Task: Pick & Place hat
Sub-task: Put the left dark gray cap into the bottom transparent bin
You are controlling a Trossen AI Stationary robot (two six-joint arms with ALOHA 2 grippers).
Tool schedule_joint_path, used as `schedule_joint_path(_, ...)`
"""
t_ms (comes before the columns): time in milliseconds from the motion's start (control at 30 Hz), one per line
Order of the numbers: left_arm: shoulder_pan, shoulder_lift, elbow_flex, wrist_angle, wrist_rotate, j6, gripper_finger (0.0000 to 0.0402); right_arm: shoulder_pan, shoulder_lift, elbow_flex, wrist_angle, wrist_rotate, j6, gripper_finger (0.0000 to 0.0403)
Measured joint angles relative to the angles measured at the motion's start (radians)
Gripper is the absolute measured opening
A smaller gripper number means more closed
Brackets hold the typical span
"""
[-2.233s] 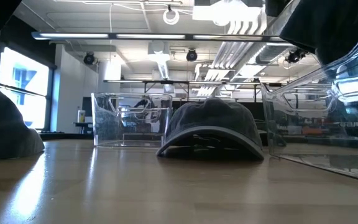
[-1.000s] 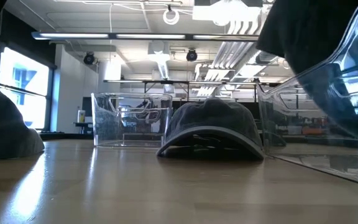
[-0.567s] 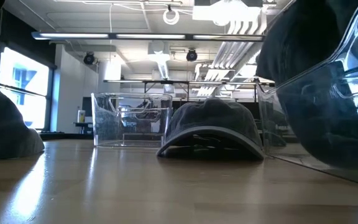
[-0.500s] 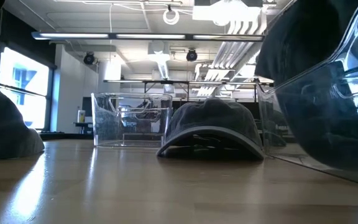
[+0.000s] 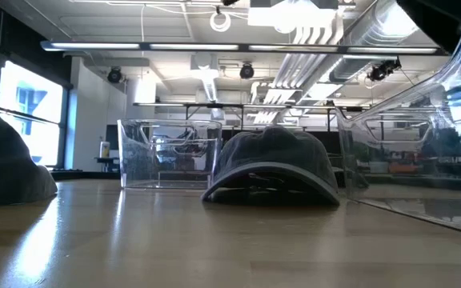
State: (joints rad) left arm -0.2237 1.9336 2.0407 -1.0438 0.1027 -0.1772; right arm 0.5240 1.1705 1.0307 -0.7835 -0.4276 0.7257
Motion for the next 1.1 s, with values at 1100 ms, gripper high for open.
schedule_joint_path(1100,-0.040,-0.036,0.008,0.046,-0.002,-0.113,0.0004,-0.228,-0.124,-0.019,0.026,0.264,-0.187,0.0238)
